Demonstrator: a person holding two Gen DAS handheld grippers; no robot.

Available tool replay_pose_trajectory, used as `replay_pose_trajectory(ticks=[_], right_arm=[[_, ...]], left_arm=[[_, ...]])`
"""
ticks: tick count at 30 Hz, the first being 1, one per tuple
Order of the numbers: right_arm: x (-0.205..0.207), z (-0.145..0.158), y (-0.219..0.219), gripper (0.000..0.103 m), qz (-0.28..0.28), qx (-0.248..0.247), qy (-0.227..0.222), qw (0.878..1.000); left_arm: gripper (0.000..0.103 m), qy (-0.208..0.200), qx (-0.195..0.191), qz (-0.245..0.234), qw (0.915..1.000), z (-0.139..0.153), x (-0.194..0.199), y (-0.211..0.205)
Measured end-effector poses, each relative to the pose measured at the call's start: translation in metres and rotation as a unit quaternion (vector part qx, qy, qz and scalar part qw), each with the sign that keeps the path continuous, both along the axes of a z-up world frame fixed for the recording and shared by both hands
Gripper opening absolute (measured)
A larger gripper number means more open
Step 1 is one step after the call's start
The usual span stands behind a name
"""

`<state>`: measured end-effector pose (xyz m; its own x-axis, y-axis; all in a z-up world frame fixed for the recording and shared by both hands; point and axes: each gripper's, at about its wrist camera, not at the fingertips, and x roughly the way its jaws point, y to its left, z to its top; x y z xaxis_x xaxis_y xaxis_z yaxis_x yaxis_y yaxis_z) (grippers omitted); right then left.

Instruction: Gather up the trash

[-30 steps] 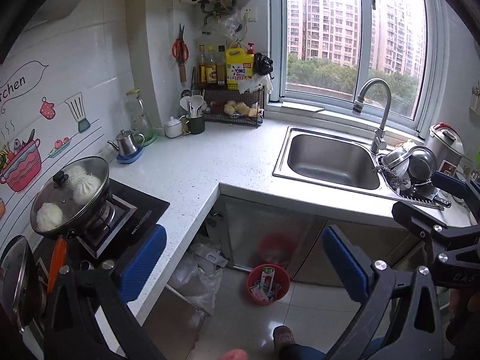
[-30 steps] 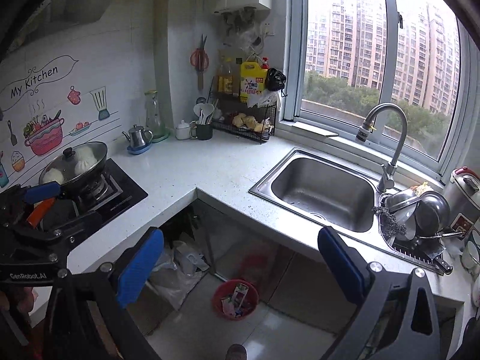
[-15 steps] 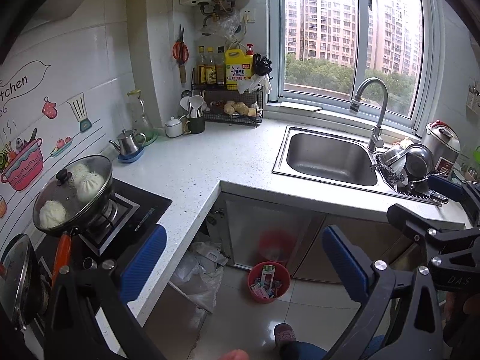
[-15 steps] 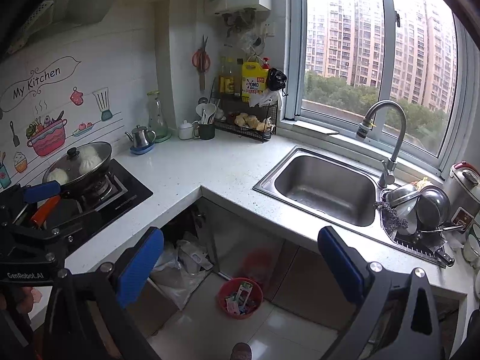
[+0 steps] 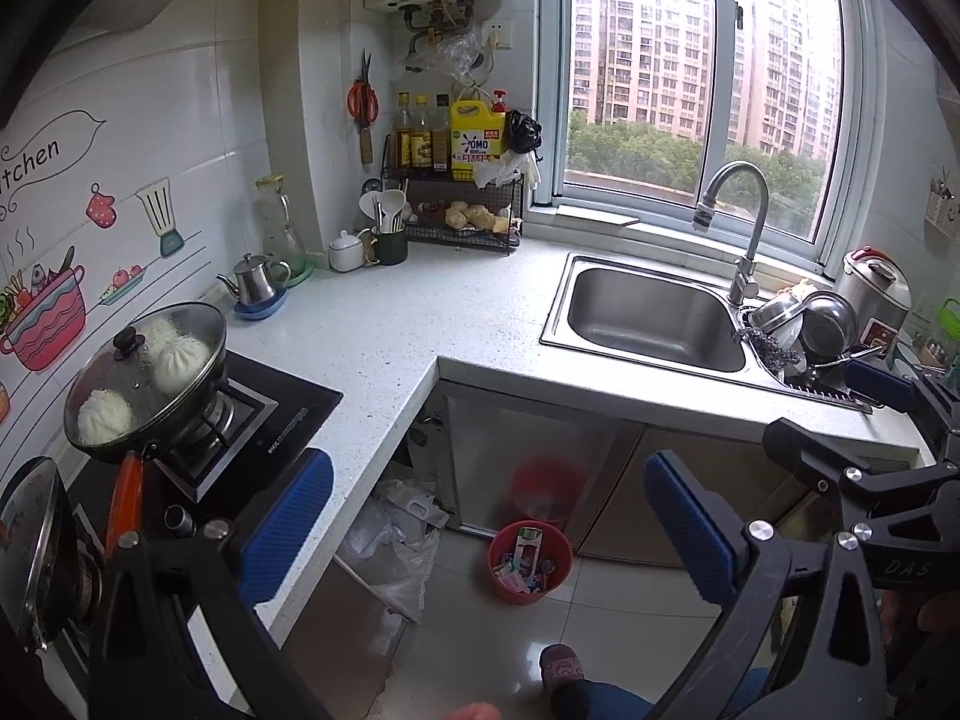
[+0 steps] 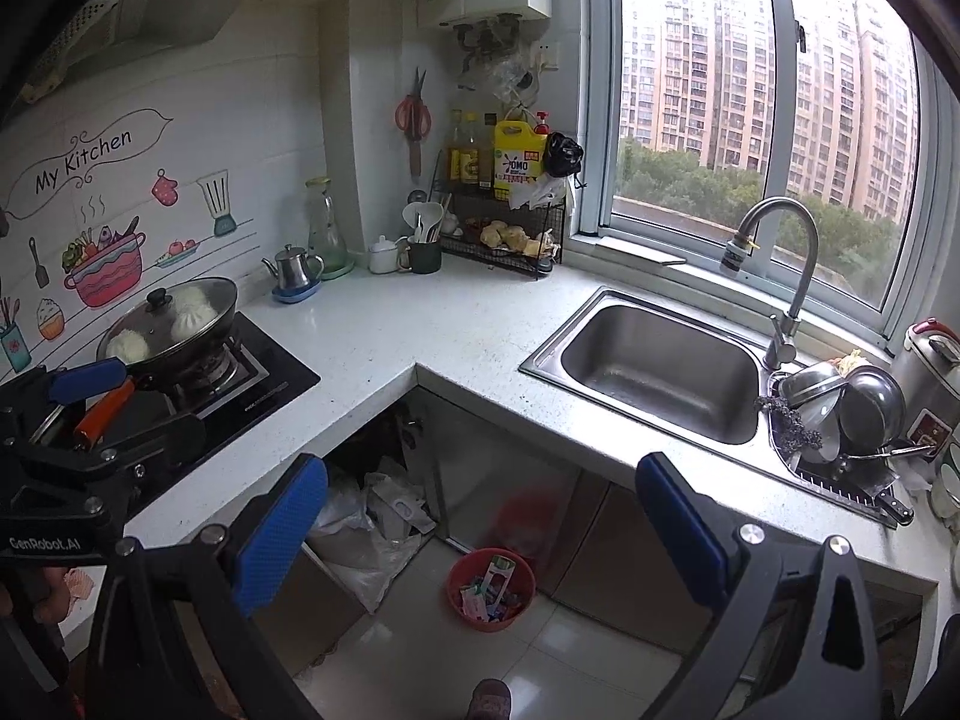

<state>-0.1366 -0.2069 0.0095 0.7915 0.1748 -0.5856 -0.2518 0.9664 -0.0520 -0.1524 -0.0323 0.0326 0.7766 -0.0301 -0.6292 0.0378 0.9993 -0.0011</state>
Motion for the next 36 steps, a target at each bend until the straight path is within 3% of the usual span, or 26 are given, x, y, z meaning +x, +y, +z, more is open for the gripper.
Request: replay_pose_trajectory(ticks=[36], right_arm=[[-0.008, -0.003, 0.0, 0.102, 0.004, -0.011, 0.017, 1.0]], left_arm=[[0.103, 0.02, 0.0, -0.008, 0.9998, -0.006, -0.011, -0.008]])
